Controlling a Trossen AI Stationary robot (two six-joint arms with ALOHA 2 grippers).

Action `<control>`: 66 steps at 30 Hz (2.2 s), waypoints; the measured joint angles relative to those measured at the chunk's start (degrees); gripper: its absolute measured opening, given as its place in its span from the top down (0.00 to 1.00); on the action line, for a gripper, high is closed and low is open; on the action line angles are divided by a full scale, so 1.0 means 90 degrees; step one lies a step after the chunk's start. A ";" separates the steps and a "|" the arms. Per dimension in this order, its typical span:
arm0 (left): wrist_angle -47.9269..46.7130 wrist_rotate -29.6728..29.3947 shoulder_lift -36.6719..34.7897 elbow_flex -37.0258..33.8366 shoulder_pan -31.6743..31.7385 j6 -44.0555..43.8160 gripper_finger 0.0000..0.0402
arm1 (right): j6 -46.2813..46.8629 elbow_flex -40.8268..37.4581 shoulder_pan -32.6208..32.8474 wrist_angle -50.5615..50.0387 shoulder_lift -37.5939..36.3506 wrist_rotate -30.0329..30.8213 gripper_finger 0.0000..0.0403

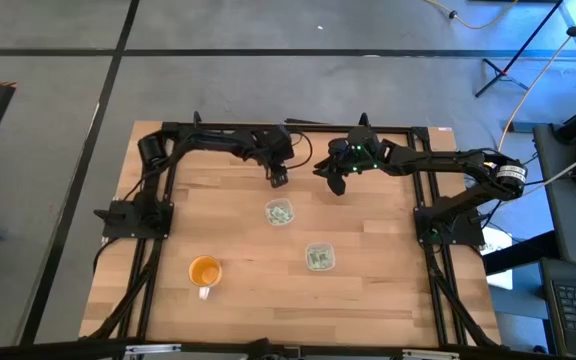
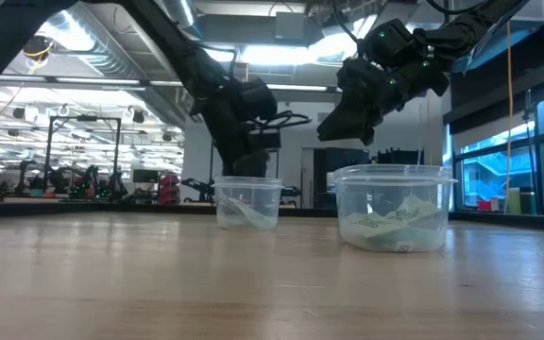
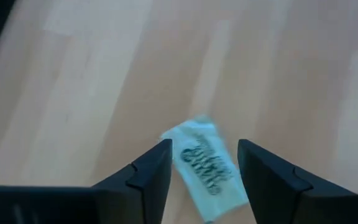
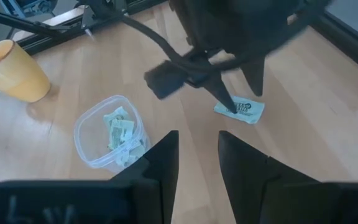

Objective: Pick and place Stevia / Truvia into bins
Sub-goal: Put the green stevia packet into the top transparent container

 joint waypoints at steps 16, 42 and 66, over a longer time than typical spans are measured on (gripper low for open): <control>-0.0277 0.0056 0.0392 0.0034 0.0045 -0.0398 0.57 | -0.0019 0.0000 0.0000 0.0004 0.0001 -0.0001 0.71; -0.0387 0.0075 0.0411 0.0189 0.0036 -0.0377 0.94 | 0.0119 0.0000 0.0002 -0.0002 0.0001 -0.0002 0.71; -0.0836 0.0055 -0.0196 0.0187 0.0104 0.0133 0.99 | 0.0157 0.0000 0.0005 -0.0021 0.0001 -0.0002 0.71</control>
